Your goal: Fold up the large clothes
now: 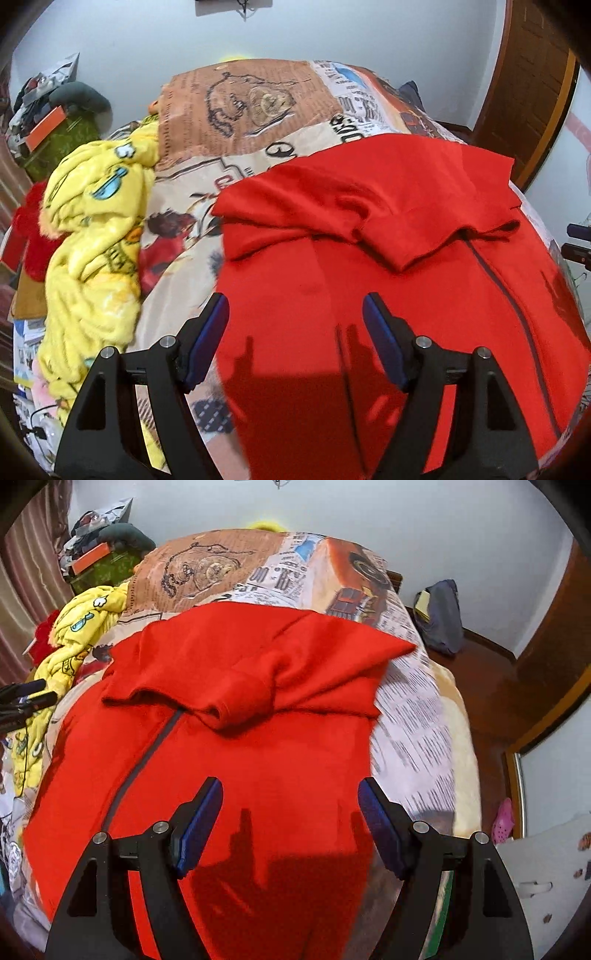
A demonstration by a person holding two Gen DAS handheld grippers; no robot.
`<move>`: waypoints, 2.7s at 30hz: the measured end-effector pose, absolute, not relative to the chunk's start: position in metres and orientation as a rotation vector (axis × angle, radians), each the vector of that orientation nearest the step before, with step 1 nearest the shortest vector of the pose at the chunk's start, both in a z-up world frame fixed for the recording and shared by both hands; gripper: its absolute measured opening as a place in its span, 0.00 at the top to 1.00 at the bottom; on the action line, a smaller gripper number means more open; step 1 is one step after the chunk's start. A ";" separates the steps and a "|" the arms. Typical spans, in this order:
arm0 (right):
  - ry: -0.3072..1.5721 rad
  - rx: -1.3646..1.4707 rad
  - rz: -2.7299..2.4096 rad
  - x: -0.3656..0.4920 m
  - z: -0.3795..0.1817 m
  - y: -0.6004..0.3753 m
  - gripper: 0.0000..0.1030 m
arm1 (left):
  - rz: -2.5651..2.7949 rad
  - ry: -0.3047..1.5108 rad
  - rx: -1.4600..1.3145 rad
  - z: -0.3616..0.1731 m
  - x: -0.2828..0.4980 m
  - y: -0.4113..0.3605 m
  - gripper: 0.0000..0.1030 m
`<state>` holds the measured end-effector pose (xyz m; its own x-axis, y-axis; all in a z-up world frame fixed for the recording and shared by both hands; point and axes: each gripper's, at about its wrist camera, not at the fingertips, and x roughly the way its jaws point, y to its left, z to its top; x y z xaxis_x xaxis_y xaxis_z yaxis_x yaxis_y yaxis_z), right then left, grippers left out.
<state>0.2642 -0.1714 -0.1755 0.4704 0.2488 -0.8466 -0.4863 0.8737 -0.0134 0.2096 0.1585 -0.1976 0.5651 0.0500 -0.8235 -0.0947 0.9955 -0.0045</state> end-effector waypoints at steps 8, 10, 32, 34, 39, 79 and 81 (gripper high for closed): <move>1.050 -0.185 0.435 0.240 -0.192 -0.209 0.30 | 0.078 1.125 -0.193 -0.236 0.164 0.207 0.25; 1.086 -0.122 0.438 0.238 -0.202 -0.222 0.30 | 0.063 1.160 -0.250 -0.251 0.150 0.217 0.25; 1.146 0.109 0.566 0.221 -0.230 -0.238 0.83 | -0.106 1.190 -0.623 -0.298 0.102 0.187 0.77; 1.139 0.108 0.572 0.221 -0.227 -0.235 0.87 | -0.102 1.179 -0.577 -0.288 0.102 0.179 0.92; 1.080 0.071 0.595 0.219 -0.211 -0.228 0.90 | -0.095 1.102 -0.506 -0.250 0.120 0.172 0.93; 0.961 0.180 0.498 0.472 -0.181 -0.167 0.91 | 0.178 0.963 -0.480 -0.242 0.391 0.276 0.96; 0.956 0.198 0.494 0.471 -0.178 -0.173 0.90 | 0.177 0.983 -0.476 -0.250 0.393 0.275 0.95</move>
<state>0.4712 -0.1726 -0.1781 0.4763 0.4871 -0.7320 -0.3158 0.8717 0.3746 0.3927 0.2748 -0.2503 0.5501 -0.0680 -0.8323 -0.3540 0.8837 -0.3062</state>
